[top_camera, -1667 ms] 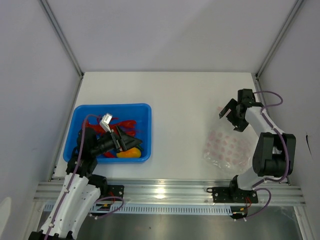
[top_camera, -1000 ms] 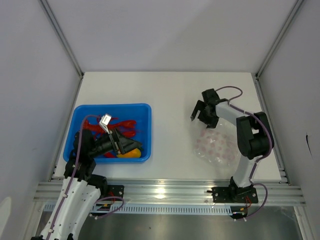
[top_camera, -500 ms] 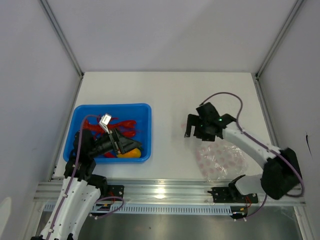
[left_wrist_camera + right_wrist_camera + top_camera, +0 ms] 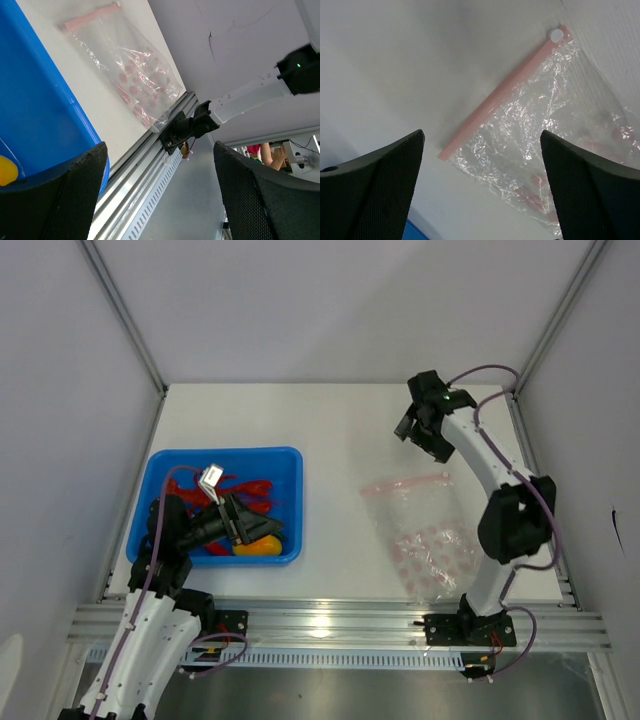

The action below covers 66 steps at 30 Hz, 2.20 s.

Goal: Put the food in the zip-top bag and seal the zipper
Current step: Pick up the zipper food storage bag at the center of the board.

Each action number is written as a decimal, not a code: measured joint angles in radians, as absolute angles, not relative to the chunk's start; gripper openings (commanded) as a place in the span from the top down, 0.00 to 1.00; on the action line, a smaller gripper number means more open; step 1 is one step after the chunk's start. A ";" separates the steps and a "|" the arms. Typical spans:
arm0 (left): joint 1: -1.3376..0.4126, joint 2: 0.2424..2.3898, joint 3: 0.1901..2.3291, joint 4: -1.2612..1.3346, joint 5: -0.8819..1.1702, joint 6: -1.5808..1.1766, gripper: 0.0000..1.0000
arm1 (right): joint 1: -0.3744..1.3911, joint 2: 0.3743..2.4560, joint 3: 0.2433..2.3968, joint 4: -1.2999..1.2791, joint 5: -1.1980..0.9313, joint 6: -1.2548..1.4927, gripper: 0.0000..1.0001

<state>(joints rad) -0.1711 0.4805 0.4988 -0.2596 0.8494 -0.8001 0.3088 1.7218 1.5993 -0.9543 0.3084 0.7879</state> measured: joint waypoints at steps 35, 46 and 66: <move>-0.171 0.471 0.507 -0.298 0.850 -0.776 0.11 | 0.367 2.246 1.869 -1.293 0.482 1.070 0.40; -0.171 0.473 0.503 -0.293 0.853 -0.776 0.12 | 0.385 2.193 1.660 -1.240 0.493 1.062 1.00; -0.194 0.635 0.531 -0.274 0.888 -0.713 0.28 | 0.707 1.610 1.534 -0.996 0.375 0.620 1.00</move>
<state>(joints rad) -0.1940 0.6346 0.5308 -0.2745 0.8879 -0.7132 0.7074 1.6104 1.5341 -0.9962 0.3748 0.6205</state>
